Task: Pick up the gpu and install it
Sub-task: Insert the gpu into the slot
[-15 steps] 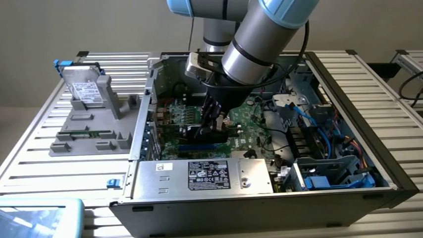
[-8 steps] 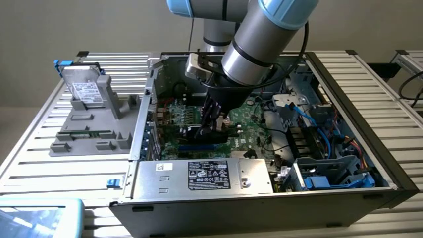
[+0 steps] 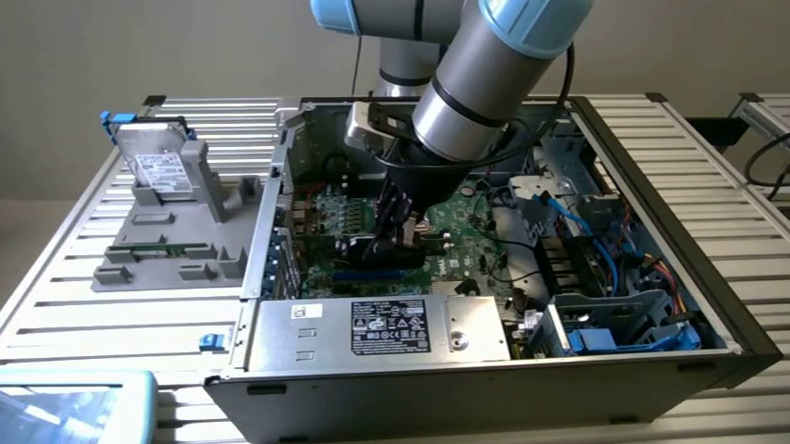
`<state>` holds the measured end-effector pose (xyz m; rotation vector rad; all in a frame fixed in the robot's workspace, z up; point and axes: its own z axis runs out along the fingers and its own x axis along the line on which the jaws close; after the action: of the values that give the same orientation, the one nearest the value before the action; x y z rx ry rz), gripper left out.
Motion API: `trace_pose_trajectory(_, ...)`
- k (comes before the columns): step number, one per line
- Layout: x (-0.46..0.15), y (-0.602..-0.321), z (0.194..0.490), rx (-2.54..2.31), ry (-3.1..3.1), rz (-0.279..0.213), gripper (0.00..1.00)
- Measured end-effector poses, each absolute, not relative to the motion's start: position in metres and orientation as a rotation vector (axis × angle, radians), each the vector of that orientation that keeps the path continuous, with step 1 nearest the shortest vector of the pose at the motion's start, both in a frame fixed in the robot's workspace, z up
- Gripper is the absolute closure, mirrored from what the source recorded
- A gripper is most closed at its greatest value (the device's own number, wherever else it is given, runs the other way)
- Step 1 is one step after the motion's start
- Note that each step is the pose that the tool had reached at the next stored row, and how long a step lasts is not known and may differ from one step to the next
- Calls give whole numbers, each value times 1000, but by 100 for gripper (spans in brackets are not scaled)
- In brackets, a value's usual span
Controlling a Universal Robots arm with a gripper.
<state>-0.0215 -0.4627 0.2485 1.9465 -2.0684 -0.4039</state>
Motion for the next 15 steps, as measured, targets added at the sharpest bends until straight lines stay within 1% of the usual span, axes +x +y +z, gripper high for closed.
trace_pose_trajectory(15, -24, -463, 246, 1947, -2070, -400, 72)
